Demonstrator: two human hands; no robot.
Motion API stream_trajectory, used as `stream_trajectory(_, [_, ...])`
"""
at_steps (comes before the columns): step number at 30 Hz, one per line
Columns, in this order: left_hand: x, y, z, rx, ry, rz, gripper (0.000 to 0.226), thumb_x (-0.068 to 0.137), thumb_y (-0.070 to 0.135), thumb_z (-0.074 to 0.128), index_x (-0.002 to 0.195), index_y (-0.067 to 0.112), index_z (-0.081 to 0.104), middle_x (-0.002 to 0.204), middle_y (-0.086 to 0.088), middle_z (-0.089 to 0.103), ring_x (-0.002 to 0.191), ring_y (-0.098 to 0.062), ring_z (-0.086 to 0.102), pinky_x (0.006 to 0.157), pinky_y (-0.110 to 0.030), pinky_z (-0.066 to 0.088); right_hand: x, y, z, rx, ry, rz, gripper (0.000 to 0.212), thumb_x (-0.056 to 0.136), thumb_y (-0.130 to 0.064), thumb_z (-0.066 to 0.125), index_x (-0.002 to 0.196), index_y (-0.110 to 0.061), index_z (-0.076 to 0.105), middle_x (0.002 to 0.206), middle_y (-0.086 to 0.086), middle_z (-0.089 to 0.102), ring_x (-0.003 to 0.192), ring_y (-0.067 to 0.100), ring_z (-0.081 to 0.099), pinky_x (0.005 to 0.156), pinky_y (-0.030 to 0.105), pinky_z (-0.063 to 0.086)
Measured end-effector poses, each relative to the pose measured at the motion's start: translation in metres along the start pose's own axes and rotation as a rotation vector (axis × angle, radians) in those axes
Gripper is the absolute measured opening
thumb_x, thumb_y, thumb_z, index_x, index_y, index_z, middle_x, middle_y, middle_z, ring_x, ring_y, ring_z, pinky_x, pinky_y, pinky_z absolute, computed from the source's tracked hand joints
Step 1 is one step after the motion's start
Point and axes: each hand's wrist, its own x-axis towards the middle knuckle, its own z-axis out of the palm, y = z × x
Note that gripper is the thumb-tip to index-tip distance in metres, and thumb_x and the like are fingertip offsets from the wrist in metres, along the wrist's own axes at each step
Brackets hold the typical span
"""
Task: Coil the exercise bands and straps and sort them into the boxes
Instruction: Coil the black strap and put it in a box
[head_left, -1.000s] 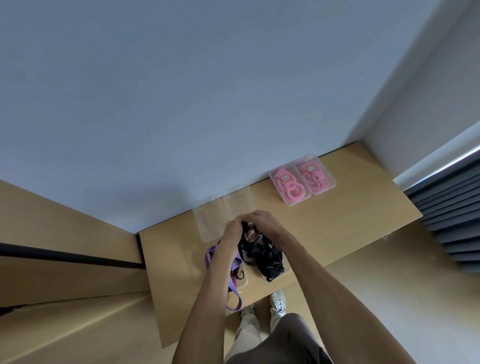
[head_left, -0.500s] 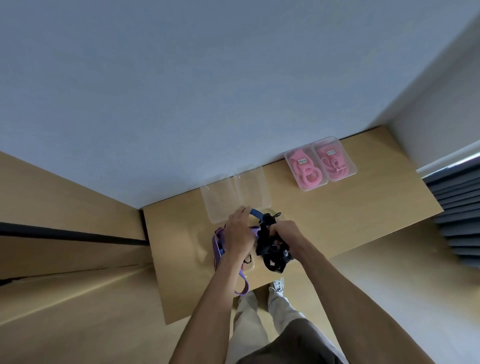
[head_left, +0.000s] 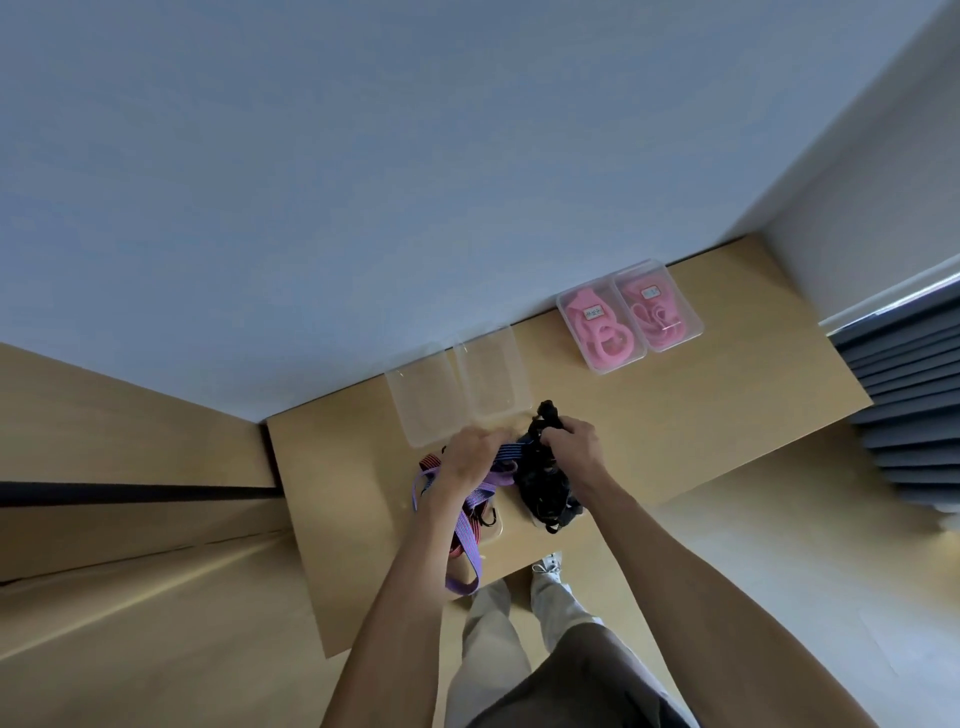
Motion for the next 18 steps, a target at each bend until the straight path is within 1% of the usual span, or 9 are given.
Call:
stream_trajectory(2, [0.006,0.005,-0.003,0.197,0.060,-0.062,0.059,0.089,0.056,0.052,0.046,0.015,0.051,0.052,-0.001,0.054,0.057,-0.024,0.053,0.061,-0.034,0.038,-0.005,-0.009,-0.003,0.062,-0.013,-0.038,0.004,0.064,-0.013,0.056,0.063,-0.012,0.060,0.061,0.003,0.048,0.060,0.021,0.043,0.057,0.030,0.033])
stream_trajectory(5, [0.010,0.017,-0.003,0.446,0.169,-0.157,0.032,0.093,0.033,0.056,0.082,0.005,0.069,0.087,-0.016,0.070,0.086,-0.035,0.067,0.076,-0.038,0.051,-0.011,-0.025,-0.012,0.250,-0.101,-0.072,0.014,0.059,-0.005,0.051,0.057,-0.013,0.062,0.058,0.005,0.051,0.055,0.023,0.049,0.053,0.029,0.038])
stream_trajectory(6, [0.008,0.026,-0.004,0.462,0.231,-0.159,0.024,0.092,0.023,0.054,0.087,0.006,0.070,0.090,-0.016,0.070,0.088,-0.035,0.067,0.076,-0.038,0.052,-0.012,-0.031,-0.017,0.299,-0.130,-0.091,0.018,0.061,-0.001,0.049,0.057,-0.012,0.063,0.059,0.006,0.053,0.053,0.024,0.054,0.050,0.027,0.041])
stream_trajectory(7, [0.007,0.032,-0.003,0.422,0.268,-0.138,0.023,0.093,0.019,0.051,0.082,0.008,0.068,0.086,-0.015,0.068,0.084,-0.034,0.065,0.074,-0.040,0.053,-0.013,-0.037,-0.021,0.305,-0.156,-0.122,0.019,0.061,0.000,0.049,0.059,-0.011,0.064,0.060,0.007,0.055,0.053,0.023,0.056,0.047,0.024,0.042])
stream_trajectory(8, [0.006,0.041,-0.003,0.229,0.263,-0.109,0.029,0.096,0.023,0.049,0.074,0.011,0.065,0.080,-0.012,0.066,0.079,-0.030,0.063,0.072,-0.041,0.051,-0.013,-0.043,-0.026,0.259,-0.178,-0.155,0.017,0.061,-0.002,0.050,0.061,-0.011,0.065,0.062,0.007,0.055,0.054,0.021,0.055,0.047,0.022,0.041])
stream_trajectory(10, [0.000,0.068,-0.004,-0.323,0.093,-0.129,0.049,0.099,0.046,0.046,0.072,0.013,0.068,0.078,-0.006,0.071,0.068,-0.022,0.064,0.068,-0.036,0.046,-0.017,-0.055,-0.036,0.106,-0.236,-0.237,0.015,0.056,-0.009,0.053,0.065,-0.008,0.064,0.064,0.005,0.054,0.058,0.019,0.049,0.049,0.022,0.038])
stream_trajectory(12, [-0.004,0.090,-0.009,-0.641,-0.032,-0.126,0.055,0.091,0.060,0.052,0.081,0.011,0.073,0.082,-0.007,0.076,0.065,-0.020,0.066,0.067,-0.033,0.047,-0.021,-0.065,-0.043,0.007,-0.294,-0.290,0.025,0.055,-0.010,0.053,0.074,-0.003,0.067,0.064,0.001,0.057,0.059,0.013,0.051,0.054,0.022,0.041])
stream_trajectory(15, [-0.020,0.124,-0.014,-0.521,0.034,0.064,0.023,0.074,0.035,0.073,0.078,0.013,0.075,0.083,-0.006,0.077,0.067,-0.020,0.064,0.060,-0.027,0.049,-0.028,-0.078,-0.050,-0.055,-0.301,-0.351,0.027,0.056,-0.014,0.055,0.077,-0.001,0.067,0.065,0.003,0.057,0.063,0.014,0.050,0.060,0.027,0.041])
stream_trajectory(18, [-0.037,0.150,-0.008,-0.498,0.101,0.208,0.004,0.074,0.013,0.072,0.078,0.013,0.071,0.071,-0.005,0.071,0.063,-0.018,0.062,0.054,-0.024,0.048,-0.037,-0.086,-0.060,-0.016,-0.325,-0.377,0.017,0.067,-0.003,0.059,0.074,-0.013,0.070,0.069,0.002,0.064,0.067,0.015,0.056,0.067,0.031,0.044])
